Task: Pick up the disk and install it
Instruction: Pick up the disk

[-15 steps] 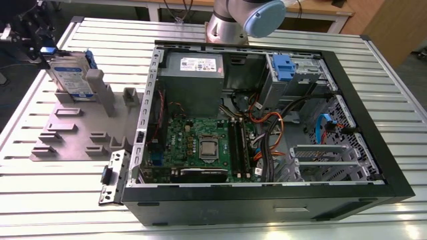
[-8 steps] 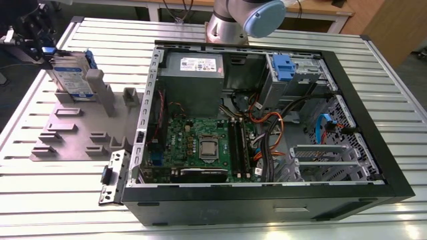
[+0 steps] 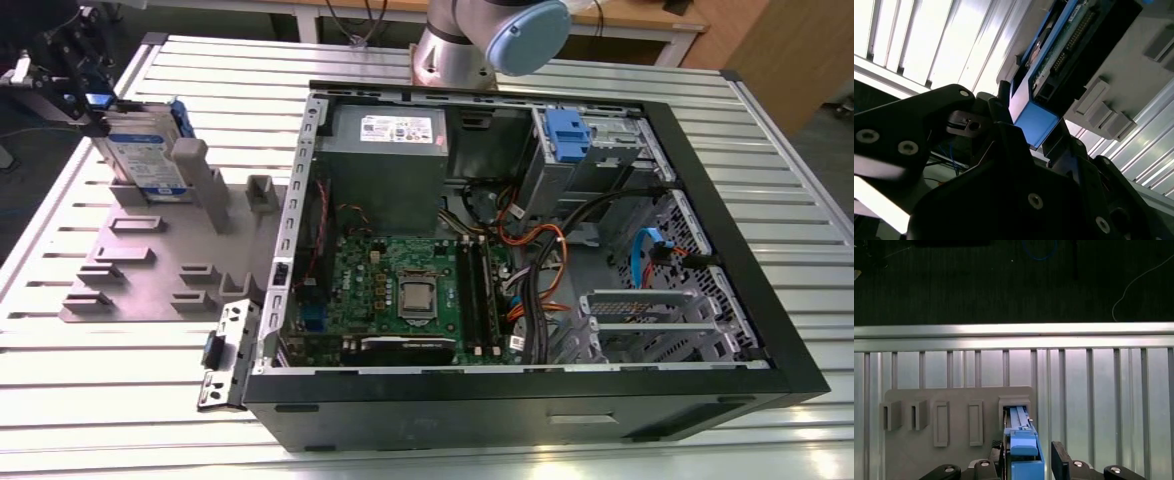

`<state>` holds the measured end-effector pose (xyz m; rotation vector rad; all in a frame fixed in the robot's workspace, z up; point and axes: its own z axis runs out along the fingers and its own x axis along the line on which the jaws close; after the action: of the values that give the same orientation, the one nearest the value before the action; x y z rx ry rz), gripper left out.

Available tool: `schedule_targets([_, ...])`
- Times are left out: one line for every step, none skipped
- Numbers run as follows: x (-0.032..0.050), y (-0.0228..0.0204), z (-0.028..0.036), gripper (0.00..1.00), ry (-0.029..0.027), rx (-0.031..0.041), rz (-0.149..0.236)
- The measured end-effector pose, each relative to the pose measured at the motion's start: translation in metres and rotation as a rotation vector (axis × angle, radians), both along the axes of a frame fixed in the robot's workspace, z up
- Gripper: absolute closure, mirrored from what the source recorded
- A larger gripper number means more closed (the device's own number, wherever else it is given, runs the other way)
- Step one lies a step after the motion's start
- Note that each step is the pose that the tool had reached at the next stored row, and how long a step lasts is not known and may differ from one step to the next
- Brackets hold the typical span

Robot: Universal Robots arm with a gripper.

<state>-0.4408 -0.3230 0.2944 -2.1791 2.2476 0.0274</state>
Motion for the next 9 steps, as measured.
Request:
schedule_targets([0.0,0.0,0.0,0.49,0.0003,0.0,0.0])
schedule_targets([0.0001,0.0001,0.0,0.49,0.0039,0.0001,0.0])
schedule_targets([0.0001,0.0001,0.0,0.49,0.0091,0.0,0.0])
schedule_targets([0.0,0.0001,-0.0001,0.49,0.0109,0.0,0.0])
schedule_targets([0.0001,0.0,-0.0002,0.49,0.0117,-0.0001,0.0])
schedule_targets([0.0001,0.0,-0.0002,0.49,0.012,-0.0001,0.0])
schedule_targets([0.0001,0.0,-0.0004,0.49,0.012,-0.0001,0.0])
schedule_targets([0.0001,0.0,-0.0011,0.49,0.0116,0.0001,0.0])
schedule_targets([0.0001,0.0,-0.002,0.49,0.0115,0.0001,0.0])
